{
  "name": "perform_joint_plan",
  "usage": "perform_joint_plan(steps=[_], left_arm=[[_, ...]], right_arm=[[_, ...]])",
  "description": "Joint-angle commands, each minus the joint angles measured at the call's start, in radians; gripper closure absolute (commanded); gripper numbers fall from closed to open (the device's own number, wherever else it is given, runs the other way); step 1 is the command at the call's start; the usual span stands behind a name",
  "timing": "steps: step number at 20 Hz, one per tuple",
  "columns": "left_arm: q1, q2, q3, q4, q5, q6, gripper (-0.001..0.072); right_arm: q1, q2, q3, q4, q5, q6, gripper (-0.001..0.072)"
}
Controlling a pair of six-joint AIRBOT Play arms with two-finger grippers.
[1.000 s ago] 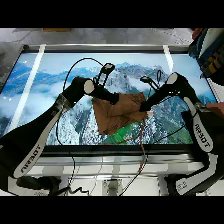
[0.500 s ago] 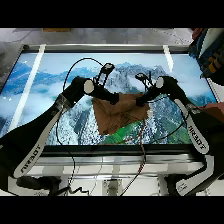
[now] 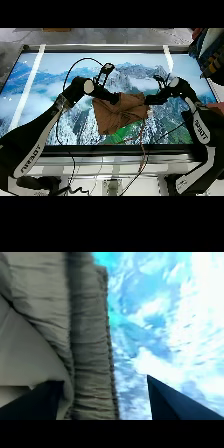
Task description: Fold the clothes and pants, and hang the long-sleeved shirts on hangers.
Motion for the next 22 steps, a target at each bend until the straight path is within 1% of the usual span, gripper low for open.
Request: perform_joint_plan(steps=[1, 7, 12, 13, 14, 15, 16, 17, 18, 19, 21, 22], left_arm=[[0.001, 0.000, 0.000, 0.000, 0.001, 0.000, 0.0011], [0.001, 0.001, 0.000, 0.001, 0.001, 0.000, 0.0011], [0.006, 0.001, 0.000, 0.005, 0.000, 0.001, 0.0011], [0.010, 0.001, 0.000, 0.011, 0.000, 0.001, 0.0011], [0.016, 0.002, 0.000, 0.026, 0.000, 0.000, 0.0013], [0.024, 0.006, 0.001, 0.043, -0.003, 0.000, 0.0036], [0.034, 0.013, 0.001, 0.060, -0.007, 0.000, 0.0142], [0.047, 0.024, 0.001, 0.076, -0.014, 0.000, 0.0260], [0.064, 0.040, 0.001, 0.088, -0.019, 0.000, 0.0338], [0.084, 0.058, 0.001, 0.091, -0.023, 0.000, 0.0356], [0.125, 0.095, 0.001, 0.091, -0.027, 0.000, 0.0356], [0.144, 0.113, 0.001, 0.090, -0.027, 0.000, 0.0356]], right_arm=[[-0.080, -0.066, 0.000, 0.304, 0.118, -0.063, 0.0129], [-0.045, -0.121, 0.000, 0.340, 0.137, -0.082, 0.0109], [0.087, -0.151, 0.000, 0.341, 0.142, -0.086, 0.0110], [0.120, -0.151, 0.000, 0.341, 0.137, -0.091, 0.0119], [0.154, -0.151, 0.000, 0.342, 0.129, -0.108, 0.0214], [0.186, -0.150, 0.000, 0.342, 0.105, -0.113, 0.0345], [0.216, -0.150, 0.000, 0.343, 0.064, -0.112, 0.0530], [0.240, -0.148, 0.000, 0.349, 0.025, -0.111, 0.0683], [0.260, -0.145, 0.002, 0.375, -0.017, -0.112, 0.0688], [0.272, -0.145, 0.012, 0.417, -0.027, -0.112, 0.0688], [0.275, -0.144, 0.040, 0.576, 0.007, -0.127, 0.0689], [0.265, -0.144, 0.060, 0.686, 0.052, -0.182, 0.0690]])
